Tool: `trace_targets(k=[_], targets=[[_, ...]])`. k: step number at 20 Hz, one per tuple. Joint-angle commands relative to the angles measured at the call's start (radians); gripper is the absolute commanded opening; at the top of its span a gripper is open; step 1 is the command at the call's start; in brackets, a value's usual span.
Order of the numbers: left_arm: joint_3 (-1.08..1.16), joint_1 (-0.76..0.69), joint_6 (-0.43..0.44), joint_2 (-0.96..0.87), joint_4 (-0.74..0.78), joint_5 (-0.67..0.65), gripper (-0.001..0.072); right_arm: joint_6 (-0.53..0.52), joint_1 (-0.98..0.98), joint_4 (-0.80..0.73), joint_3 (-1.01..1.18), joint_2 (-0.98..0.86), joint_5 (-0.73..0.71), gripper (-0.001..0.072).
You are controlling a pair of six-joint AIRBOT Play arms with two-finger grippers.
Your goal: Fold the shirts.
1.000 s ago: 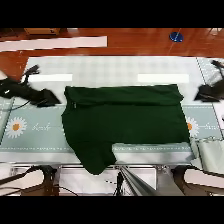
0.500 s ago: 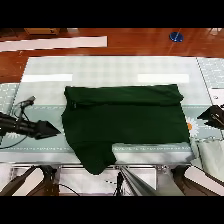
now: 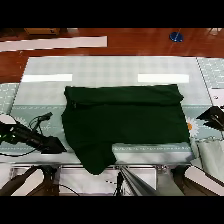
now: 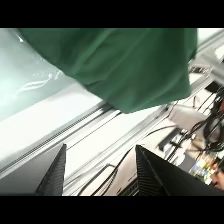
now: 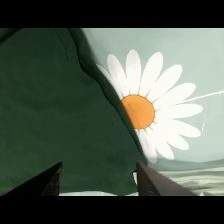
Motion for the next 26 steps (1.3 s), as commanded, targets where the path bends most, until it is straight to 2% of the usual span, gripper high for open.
trace_targets(k=[1, 6, 12, 13, 14, 15, 16, 19, 21, 26], targets=[[-0.011, -0.076, -0.024, -0.051, 0.010, 0.080, 0.0499, 0.000, 0.000, 0.002, -0.001, 0.001, -0.005, 0.0552], [-0.008, -0.151, -0.061, -0.139, -0.063, 0.259, 0.0499, 0.000, 0.000, 0.002, -0.001, 0.001, -0.001, 0.0548], [-0.008, -0.201, -0.085, -0.161, -0.174, 0.352, 0.0495, 0.001, 0.000, 0.002, -0.001, 0.001, -0.001, 0.0543], [-0.008, -0.215, -0.095, -0.161, -0.182, 0.353, 0.0421, 0.001, 0.000, 0.002, -0.001, 0.001, -0.001, 0.0542], [-0.008, -0.227, -0.095, -0.161, -0.189, 0.351, 0.0216, 0.001, 0.000, 0.002, -0.001, 0.001, 0.000, 0.0543], [-0.008, -0.240, -0.095, -0.161, -0.189, 0.343, 0.0058, 0.001, 0.000, 0.002, -0.001, 0.001, 0.000, 0.0543], [-0.008, -0.248, -0.093, -0.161, -0.189, 0.334, 0.0024, 0.002, 0.000, 0.002, -0.001, 0.001, 0.000, 0.0543], [-0.008, -0.246, -0.094, -0.161, -0.188, 0.311, 0.0023, 0.006, 0.000, -0.010, -0.001, 0.001, 0.007, 0.0545], [-0.008, -0.246, -0.094, -0.161, -0.188, 0.298, 0.0023, 0.010, -0.001, -0.077, -0.001, 0.000, 0.017, 0.0616], [-0.008, -0.246, -0.091, -0.161, -0.189, 0.298, 0.0023, 0.016, -0.003, -0.090, -0.001, -0.069, 0.032, 0.0613]])
